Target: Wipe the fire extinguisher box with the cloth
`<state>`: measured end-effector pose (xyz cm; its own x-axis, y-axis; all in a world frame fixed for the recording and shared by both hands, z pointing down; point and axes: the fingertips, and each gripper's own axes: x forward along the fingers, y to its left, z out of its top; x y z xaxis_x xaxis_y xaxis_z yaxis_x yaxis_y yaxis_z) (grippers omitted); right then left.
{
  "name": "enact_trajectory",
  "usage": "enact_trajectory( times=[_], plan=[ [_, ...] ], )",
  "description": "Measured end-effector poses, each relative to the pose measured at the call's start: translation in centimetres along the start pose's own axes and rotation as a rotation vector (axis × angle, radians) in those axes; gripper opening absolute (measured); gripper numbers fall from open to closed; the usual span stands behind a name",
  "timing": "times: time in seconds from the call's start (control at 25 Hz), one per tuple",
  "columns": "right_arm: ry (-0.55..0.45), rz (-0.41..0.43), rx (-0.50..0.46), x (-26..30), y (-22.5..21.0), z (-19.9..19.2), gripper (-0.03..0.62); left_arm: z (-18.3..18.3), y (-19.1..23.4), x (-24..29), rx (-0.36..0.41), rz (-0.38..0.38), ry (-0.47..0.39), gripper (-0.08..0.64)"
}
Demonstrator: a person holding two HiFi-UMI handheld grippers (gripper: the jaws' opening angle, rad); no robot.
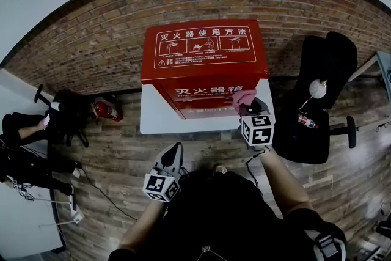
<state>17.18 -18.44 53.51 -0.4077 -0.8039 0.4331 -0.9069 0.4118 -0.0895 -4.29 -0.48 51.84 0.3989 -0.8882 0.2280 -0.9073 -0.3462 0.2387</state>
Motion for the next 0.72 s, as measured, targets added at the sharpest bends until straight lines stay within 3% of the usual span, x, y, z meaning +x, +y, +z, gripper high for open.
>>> enact_trajectory(
  times=[0.72],
  plan=[
    [-0.007,0.01,-0.002,1.6,-0.5,-2.7,0.089,-0.3,0.1,0.1,0.005,0.015,0.005,0.023]
  ],
)
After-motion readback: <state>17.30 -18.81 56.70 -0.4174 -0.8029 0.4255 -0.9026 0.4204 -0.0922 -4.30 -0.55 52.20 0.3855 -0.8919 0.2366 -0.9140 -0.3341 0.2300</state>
